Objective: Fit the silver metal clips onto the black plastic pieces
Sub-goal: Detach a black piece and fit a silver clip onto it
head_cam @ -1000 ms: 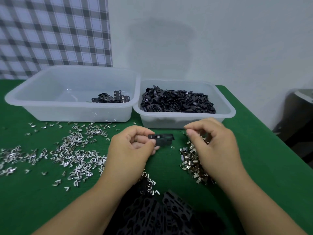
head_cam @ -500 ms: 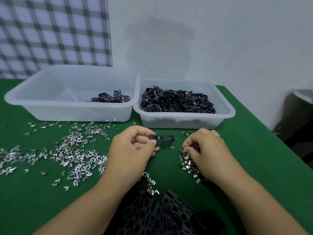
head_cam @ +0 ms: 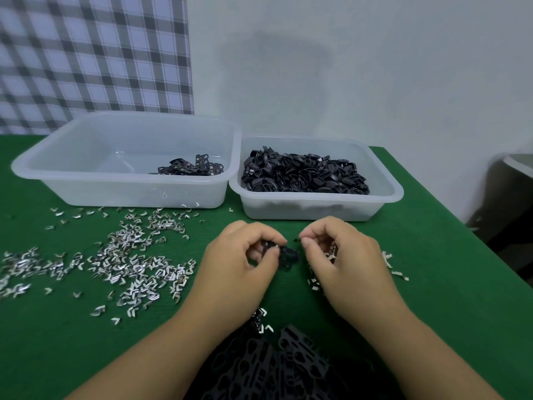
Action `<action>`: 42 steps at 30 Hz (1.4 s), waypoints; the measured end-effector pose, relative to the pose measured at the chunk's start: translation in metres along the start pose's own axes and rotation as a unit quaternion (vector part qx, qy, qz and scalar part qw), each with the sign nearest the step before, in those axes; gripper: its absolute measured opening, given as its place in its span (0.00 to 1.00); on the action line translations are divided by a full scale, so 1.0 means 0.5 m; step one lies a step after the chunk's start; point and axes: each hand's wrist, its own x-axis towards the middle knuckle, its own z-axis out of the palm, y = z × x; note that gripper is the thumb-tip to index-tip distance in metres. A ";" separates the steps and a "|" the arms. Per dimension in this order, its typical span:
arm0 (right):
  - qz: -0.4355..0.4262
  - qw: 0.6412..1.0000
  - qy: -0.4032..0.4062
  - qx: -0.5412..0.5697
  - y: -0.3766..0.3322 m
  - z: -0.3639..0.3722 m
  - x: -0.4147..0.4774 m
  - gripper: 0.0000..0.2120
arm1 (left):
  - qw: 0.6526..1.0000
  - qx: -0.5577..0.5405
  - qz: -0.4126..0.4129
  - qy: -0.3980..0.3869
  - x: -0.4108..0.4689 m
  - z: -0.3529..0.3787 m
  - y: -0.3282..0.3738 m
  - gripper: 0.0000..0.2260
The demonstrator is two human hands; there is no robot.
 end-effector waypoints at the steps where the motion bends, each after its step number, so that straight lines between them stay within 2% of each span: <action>1: -0.006 1.000 0.002 0.011 -0.002 0.002 -0.001 0.07 | 1.000 0.000 0.003 -0.004 -0.001 0.000 0.001 0.09; 4: -0.026 0.999 -0.007 0.033 -0.006 0.005 -0.003 0.08 | 1.000 -0.018 0.001 -0.005 0.000 -0.001 0.001 0.06; 9: -0.060 0.996 -0.037 0.060 -0.006 0.010 -0.008 0.12 | 1.000 -0.013 0.018 -0.005 0.001 0.000 -0.003 0.08; 12: -0.071 0.995 -0.023 0.062 -0.005 0.012 -0.009 0.11 | 1.000 -0.024 0.014 -0.013 0.001 -0.001 -0.005 0.08; 16: -0.034 0.993 0.034 0.109 -0.003 0.010 -0.009 0.10 | 0.999 -0.037 -0.003 -0.016 0.002 -0.002 -0.008 0.07; 21: -0.001 0.987 0.043 0.156 -0.004 0.011 -0.008 0.09 | 0.999 -0.034 -0.015 -0.024 0.001 -0.001 -0.009 0.02; 28: -0.022 0.988 0.041 0.146 -0.005 0.009 -0.008 0.08 | 0.999 -0.038 -0.004 -0.015 0.002 -0.001 -0.009 0.05; 34: -0.098 0.991 0.060 0.068 -0.006 0.008 -0.008 0.03 | 0.997 -0.067 -0.030 -0.025 0.002 -0.004 -0.011 0.04; 39: -0.109 0.987 0.119 0.011 0.004 0.002 -0.002 0.04 | 0.977 -0.192 -0.085 -0.027 0.005 -0.002 -0.009 0.11; 42: -0.106 0.986 0.126 -0.014 0.008 -0.003 -0.002 0.04 | 0.972 -0.211 -0.103 -0.028 0.006 -0.002 -0.007 0.11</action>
